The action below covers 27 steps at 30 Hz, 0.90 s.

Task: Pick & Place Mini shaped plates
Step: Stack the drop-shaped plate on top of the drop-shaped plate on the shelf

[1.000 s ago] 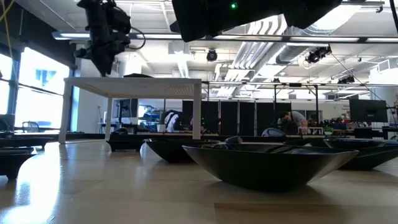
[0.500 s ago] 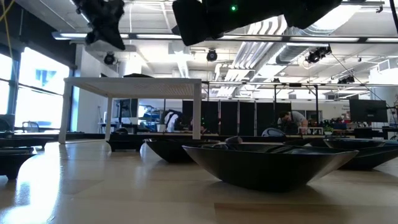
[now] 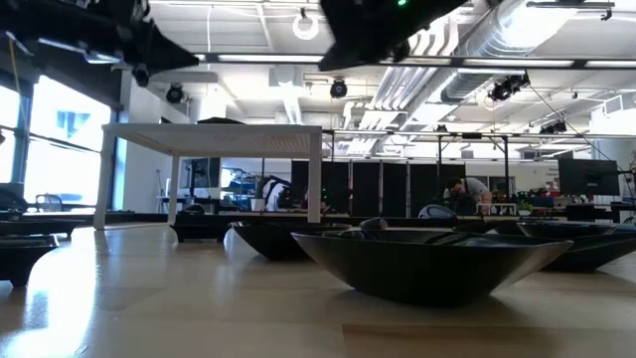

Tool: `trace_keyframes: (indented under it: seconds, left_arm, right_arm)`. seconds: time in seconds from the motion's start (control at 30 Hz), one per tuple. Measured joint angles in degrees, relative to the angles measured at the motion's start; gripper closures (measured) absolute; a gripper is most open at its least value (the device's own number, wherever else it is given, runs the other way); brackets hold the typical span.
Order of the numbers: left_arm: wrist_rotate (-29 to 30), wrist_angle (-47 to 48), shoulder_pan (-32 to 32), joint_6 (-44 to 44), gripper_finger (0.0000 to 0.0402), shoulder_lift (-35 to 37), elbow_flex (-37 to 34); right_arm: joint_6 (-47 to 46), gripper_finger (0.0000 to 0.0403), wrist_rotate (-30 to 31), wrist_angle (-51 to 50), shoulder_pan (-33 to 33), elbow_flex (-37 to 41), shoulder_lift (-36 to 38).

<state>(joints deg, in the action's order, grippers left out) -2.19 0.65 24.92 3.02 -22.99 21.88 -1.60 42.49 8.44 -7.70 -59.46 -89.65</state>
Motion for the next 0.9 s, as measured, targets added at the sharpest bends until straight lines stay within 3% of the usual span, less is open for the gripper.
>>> trace_keyframes:
  seconds: [0.27, 0.43, 0.67, 0.9]
  left_arm:
    - [-0.25, -0.04, -0.60, -1.33, 0.0400, 1.02, -3.19]
    - [-0.21, -0.62, -0.58, -1.57, 0.0401, 0.97, -3.20]
    - [-0.24, -0.56, -0.58, -2.82, 0.0401, 0.96, -3.22]
    - [-0.71, 0.42, -0.58, -2.79, 0.0401, 0.99, -3.27]
  right_arm:
    - [-25.59, 0.0391, -9.93, -35.07, 6.59, 0.00, 13.94]
    - [-33.19, 0.0342, -13.78, -46.25, 13.41, 0.00, 16.20]
    - [-36.83, 0.0273, -27.02, -37.26, 25.59, 4.69, 11.57]
    - [-40.92, 0.0268, -33.89, -21.48, 33.53, 11.76, 3.37]
